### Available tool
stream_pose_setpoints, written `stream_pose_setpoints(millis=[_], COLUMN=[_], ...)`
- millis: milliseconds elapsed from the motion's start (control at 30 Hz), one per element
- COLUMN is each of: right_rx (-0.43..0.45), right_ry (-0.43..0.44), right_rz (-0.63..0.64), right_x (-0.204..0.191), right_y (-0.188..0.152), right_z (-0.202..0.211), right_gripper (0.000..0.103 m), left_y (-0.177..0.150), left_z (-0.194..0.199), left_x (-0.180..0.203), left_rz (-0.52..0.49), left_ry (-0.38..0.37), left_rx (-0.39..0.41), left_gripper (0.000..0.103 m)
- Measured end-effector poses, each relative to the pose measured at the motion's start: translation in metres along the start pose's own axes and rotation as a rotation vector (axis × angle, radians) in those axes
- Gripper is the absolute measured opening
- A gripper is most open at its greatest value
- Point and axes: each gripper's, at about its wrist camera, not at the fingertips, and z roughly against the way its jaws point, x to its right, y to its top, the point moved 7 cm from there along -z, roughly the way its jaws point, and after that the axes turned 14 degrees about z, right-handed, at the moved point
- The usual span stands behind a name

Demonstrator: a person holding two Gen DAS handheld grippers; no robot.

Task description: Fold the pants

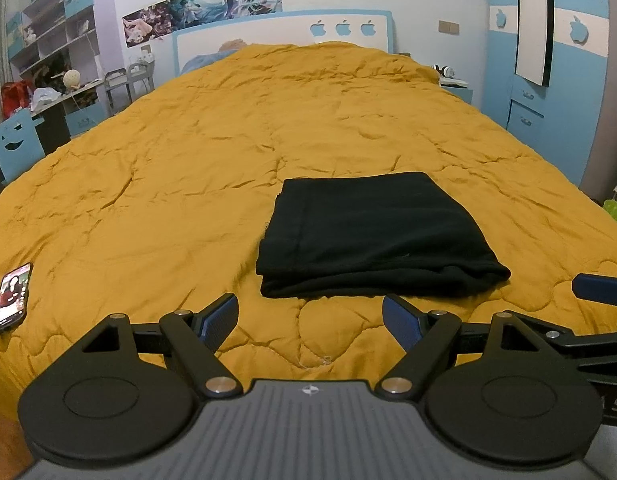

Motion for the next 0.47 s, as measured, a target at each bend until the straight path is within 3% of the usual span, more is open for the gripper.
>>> stream_pose_setpoints(millis=[467], right_rx=[-0.005], right_ry=[0.001], right_rz=[-0.003], right_x=[-0.0004], right_y=[-0.0011], right_z=[-0.0015], right_gripper=[0.082], left_y=[-0.0007], left_z=[-0.0008], left_x=[-0.0013], left_rz=[0.008], left_ry=[-0.017], left_rx=[0.005], left_gripper=[0.096])
